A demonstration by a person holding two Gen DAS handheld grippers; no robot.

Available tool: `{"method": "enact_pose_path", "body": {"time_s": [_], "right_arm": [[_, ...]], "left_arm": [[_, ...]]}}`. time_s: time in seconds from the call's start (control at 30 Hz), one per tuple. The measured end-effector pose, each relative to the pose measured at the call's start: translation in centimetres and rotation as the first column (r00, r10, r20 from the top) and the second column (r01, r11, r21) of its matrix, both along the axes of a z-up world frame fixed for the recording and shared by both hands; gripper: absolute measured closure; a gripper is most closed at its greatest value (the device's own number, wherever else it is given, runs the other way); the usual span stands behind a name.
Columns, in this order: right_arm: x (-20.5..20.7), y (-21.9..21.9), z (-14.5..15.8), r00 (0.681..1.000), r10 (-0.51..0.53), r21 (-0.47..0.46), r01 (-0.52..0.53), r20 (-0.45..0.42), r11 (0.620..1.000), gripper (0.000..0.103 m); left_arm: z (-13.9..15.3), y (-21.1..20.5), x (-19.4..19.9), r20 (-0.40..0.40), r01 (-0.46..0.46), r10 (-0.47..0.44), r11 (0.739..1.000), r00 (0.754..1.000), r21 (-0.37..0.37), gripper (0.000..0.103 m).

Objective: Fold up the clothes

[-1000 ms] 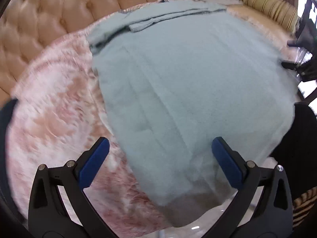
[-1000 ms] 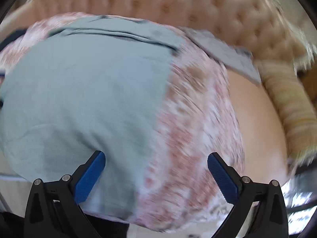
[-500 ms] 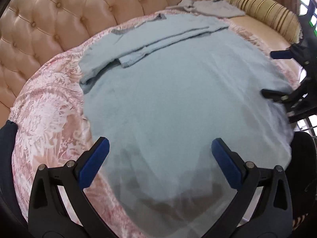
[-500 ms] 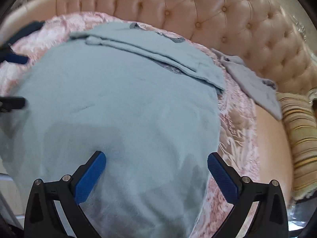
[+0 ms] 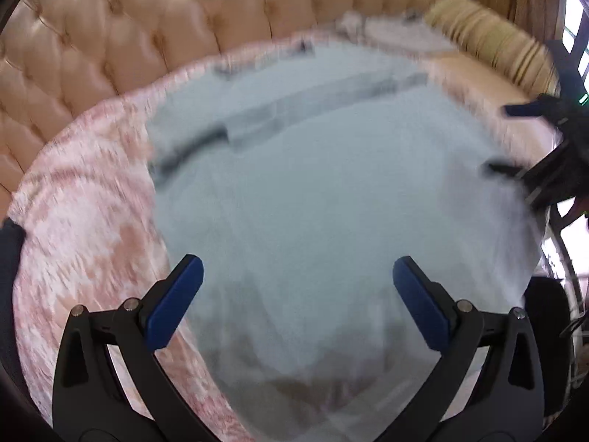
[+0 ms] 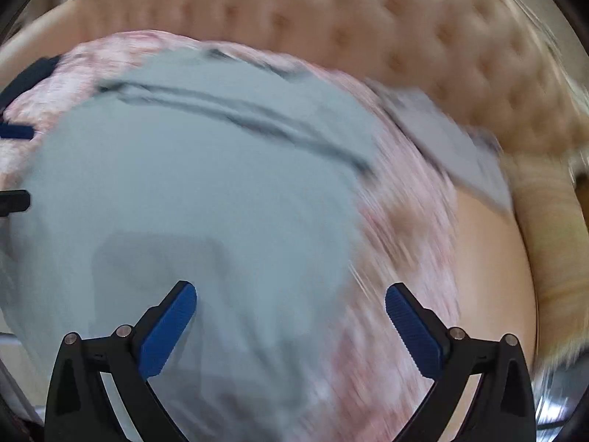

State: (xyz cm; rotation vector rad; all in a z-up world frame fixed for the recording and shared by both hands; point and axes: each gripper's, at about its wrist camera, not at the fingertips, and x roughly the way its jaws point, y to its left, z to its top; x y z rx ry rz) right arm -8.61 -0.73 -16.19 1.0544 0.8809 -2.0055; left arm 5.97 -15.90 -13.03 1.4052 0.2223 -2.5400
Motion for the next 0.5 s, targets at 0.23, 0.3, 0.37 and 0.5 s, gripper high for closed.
{"method": "enact_pose_path", "body": {"time_s": [0.23, 0.3, 0.37, 0.5], "right_arm": [[-3.2, -5.4, -2.1, 0.994, 0.090, 0.014, -0.091, 0.070, 0.996, 0.000], [-5.4, -2.4, -2.2, 0.993, 0.017, -0.015, -0.016, 0.115, 1.000, 0.000], [-7.1, 0.6, -2.1, 0.987, -0.035, -0.029, 0.040, 0.156, 0.999, 0.000], [-8.1, 2.7, -1.5, 0.985, -0.133, 0.023, 0.131, 0.107, 0.991, 0.000]], "left_arm": [[-4.0, -3.7, -2.4, 0.118, -0.018, 0.012, 0.999, 0.993, 0.048, 0.000], [-4.3, -4.1, -2.0, 0.093, -0.017, 0.010, 0.997, 0.996, 0.075, 0.000], [-4.3, -3.9, -2.0, 0.084, -0.016, 0.011, 0.998, 0.996, 0.063, 0.000], [-3.4, -3.6, -2.1, 0.087, -0.020, 0.017, 0.999, 0.996, 0.032, 0.000]]}}
